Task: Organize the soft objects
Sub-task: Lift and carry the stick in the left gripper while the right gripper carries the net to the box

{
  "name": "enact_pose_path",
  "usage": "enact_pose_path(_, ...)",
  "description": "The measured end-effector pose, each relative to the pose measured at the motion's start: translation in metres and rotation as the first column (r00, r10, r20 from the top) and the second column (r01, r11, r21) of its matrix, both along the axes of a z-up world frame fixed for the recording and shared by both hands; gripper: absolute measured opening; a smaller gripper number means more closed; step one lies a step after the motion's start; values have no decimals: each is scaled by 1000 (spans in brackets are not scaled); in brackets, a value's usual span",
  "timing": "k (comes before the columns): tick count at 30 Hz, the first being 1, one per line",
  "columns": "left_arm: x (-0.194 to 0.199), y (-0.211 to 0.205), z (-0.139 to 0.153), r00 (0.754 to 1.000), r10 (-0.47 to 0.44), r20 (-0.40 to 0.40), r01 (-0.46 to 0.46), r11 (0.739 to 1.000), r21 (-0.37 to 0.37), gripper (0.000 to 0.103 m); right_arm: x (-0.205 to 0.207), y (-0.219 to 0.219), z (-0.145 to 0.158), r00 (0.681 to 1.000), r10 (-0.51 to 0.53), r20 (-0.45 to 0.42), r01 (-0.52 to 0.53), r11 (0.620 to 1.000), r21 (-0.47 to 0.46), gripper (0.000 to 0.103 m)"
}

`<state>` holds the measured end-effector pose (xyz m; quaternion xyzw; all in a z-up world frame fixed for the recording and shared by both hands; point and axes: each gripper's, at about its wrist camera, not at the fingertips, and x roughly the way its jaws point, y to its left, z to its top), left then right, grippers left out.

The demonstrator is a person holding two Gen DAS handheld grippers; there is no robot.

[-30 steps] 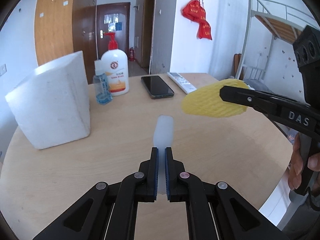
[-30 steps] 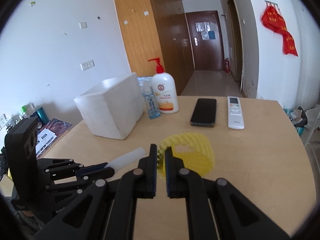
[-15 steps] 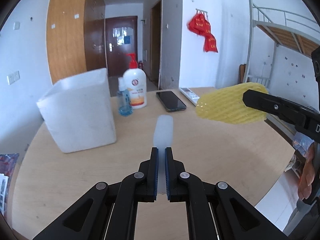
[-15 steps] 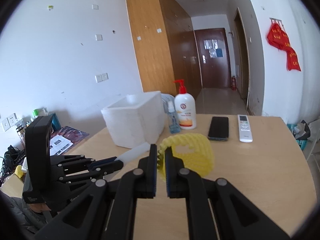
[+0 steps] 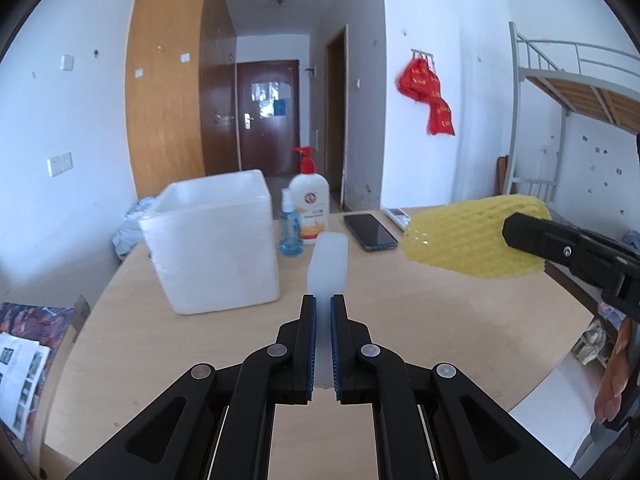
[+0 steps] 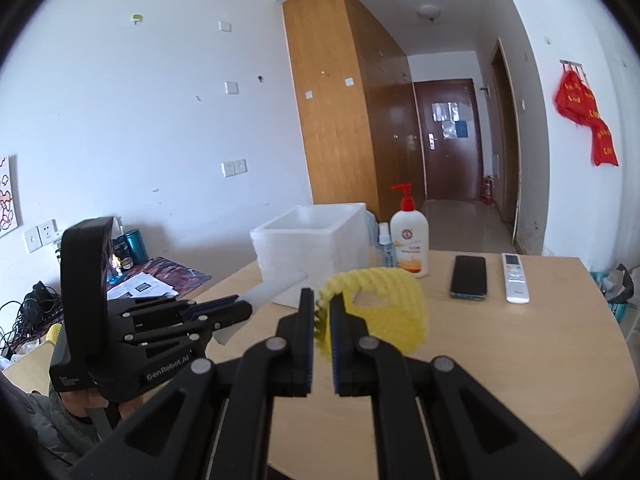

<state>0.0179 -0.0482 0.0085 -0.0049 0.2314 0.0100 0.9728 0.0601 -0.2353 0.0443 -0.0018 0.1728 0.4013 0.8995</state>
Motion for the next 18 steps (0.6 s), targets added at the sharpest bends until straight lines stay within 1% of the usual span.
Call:
enact_pose_path(7, -18, 16, 6, 998, 51, 25, -51, 999, 3, 7, -13, 10, 1, 999, 43, 14, -43, 999, 17, 10)
enact_pose_path(12, -32, 25, 10, 994, 104, 44, -104, 995, 5, 7, -18, 28, 0, 995, 95, 18, -95, 995, 7, 10)
enact_pose_path(18, -44, 43, 11, 986, 164, 42, -165, 986, 2, 7, -23, 48, 2, 988, 152, 23, -152, 988, 12, 10)
